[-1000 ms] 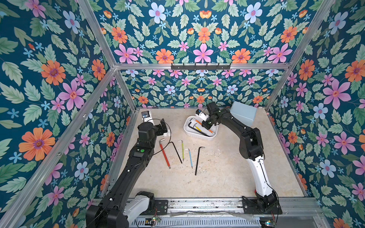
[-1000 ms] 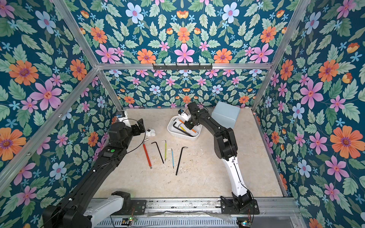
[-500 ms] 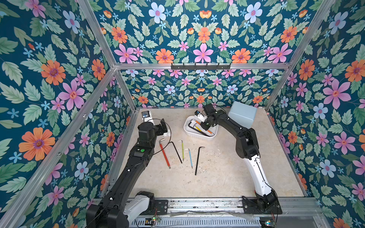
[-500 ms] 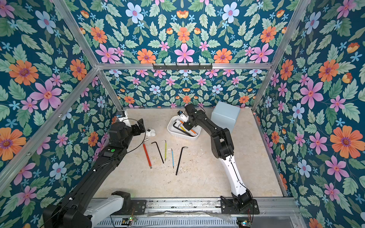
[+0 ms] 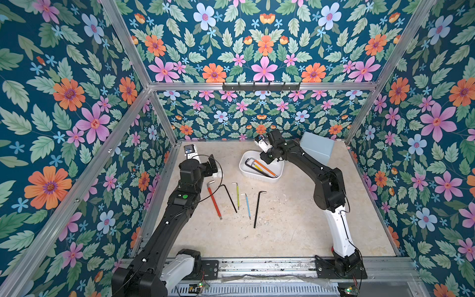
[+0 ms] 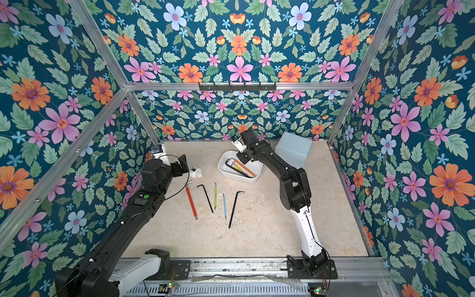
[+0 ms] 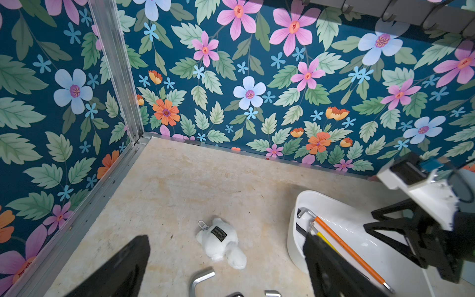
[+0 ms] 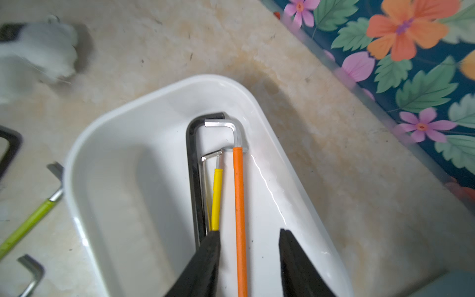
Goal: Put the hex key on the desktop into the storage box
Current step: Place the Allen key in the storage box, then pick up the Allen key from the center of the board.
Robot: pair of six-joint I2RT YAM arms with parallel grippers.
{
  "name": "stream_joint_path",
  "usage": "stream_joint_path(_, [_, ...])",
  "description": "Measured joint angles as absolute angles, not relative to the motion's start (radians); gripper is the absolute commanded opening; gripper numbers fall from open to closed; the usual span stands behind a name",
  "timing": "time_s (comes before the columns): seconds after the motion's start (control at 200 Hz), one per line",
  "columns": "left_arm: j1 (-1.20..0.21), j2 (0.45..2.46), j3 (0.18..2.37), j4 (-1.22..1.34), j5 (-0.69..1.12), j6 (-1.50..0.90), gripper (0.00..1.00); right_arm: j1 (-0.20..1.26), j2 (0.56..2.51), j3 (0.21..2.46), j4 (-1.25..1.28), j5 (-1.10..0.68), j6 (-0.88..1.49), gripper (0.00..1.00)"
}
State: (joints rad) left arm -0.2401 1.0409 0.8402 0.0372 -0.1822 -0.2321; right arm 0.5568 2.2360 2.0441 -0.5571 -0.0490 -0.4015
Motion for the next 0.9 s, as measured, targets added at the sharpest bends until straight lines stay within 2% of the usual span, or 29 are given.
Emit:
stream_joint_path(0.09, [-0.240, 1.041, 0.840, 0.037, -0.182, -0.233, 1.00, 0.586, 2.096, 1.892, -0.474, -0.004, -0.364, 0.56])
stream_joint_path(0.25, [-0.240, 1.041, 0.840, 0.037, -0.181, -0.233, 1.00, 0.662, 1.874, 1.683, -0.370, 0.146, -0.250, 0.53])
stream_joint_path(0.415, [-0.240, 1.042, 0.840, 0.038, -0.180, -0.237, 0.99, 0.667, 1.699, 1.560, -0.381, 0.263, 0.041, 0.53])
stream_joint_path(0.54, [-0.240, 1.045, 0.840, 0.038, -0.161, -0.249, 0.99, 0.690, 1.558, 1.371, -0.394, 0.241, 0.270, 0.53])
stream_joint_path(0.69, [-0.240, 1.052, 0.840, 0.038, -0.151, -0.263, 1.00, 0.750, 1.532, 1.216, -0.426, 0.235, 0.489, 0.53])
stream_joint_path(0.895, [-0.240, 1.058, 0.840, 0.038, -0.135, -0.282, 1.00, 0.866, 1.643, 1.204, -0.437, 0.202, 0.656, 0.53])
